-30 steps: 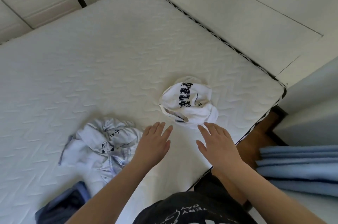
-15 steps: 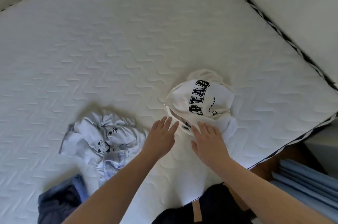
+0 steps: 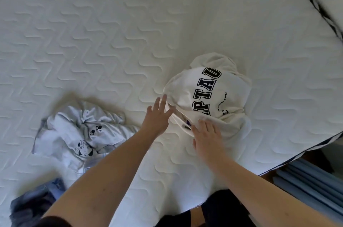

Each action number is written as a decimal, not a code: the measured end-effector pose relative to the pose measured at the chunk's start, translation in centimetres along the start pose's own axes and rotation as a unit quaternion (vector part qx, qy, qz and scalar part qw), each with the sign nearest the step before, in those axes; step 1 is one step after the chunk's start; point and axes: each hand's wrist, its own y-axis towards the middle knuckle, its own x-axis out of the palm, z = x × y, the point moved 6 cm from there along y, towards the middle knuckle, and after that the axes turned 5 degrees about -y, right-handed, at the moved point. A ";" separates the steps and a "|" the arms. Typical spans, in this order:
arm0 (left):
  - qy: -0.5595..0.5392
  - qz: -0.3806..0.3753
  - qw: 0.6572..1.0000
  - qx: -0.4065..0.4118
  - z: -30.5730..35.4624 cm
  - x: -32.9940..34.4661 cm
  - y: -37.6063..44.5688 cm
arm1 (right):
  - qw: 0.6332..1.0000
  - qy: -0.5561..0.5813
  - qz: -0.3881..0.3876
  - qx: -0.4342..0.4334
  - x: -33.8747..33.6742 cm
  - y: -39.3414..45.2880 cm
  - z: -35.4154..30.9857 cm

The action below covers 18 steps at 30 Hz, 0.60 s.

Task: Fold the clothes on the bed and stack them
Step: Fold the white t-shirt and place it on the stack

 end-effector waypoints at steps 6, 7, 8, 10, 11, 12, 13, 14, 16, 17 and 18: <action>-0.018 0.025 0.999 -0.032 -1.7 -0.4 1.6 | 0.999 -0.025 -0.035 0.013 1.4 -0.2 0.5; -0.009 0.025 0.999 -0.027 -2.1 -0.4 1.7 | 0.998 -0.027 -0.050 0.012 1.7 -0.3 0.6; 0.004 0.034 0.999 -0.020 -2.2 -0.6 1.7 | 0.998 -0.034 -0.057 0.014 1.7 -0.4 0.8; 0.029 0.063 0.998 -0.008 -2.0 -1.2 1.5 | 0.997 -0.046 -0.053 0.025 1.4 -0.7 1.4; 0.044 0.071 0.997 -0.005 -1.9 -1.4 1.3 | 0.996 -0.052 -0.062 0.030 1.3 -0.8 1.7; 0.058 0.076 0.995 -0.003 -1.6 -1.6 1.0 | 0.995 -0.050 -0.074 0.035 1.3 -1.0 2.1; 0.070 0.081 0.994 0.000 -1.5 -1.7 0.6 | 0.995 -0.046 -0.082 0.035 1.3 -1.1 2.5; 0.082 0.080 0.993 0.004 -1.4 -1.8 0.1 | 0.995 -0.042 -0.088 0.033 1.4 -1.3 2.8; 0.091 0.065 0.994 0.015 -1.3 -1.9 -1.5 | 0.995 -0.027 -0.090 0.031 1.1 -1.9 3.4; 0.089 0.067 0.994 0.024 -1.2 -2.0 -2.4 | 0.996 -0.013 -0.088 0.032 0.8 -2.4 3.6; 0.088 0.073 0.993 0.032 -1.3 -2.1 -3.4 | 0.996 0.004 -0.080 0.037 0.5 -2.9 3.7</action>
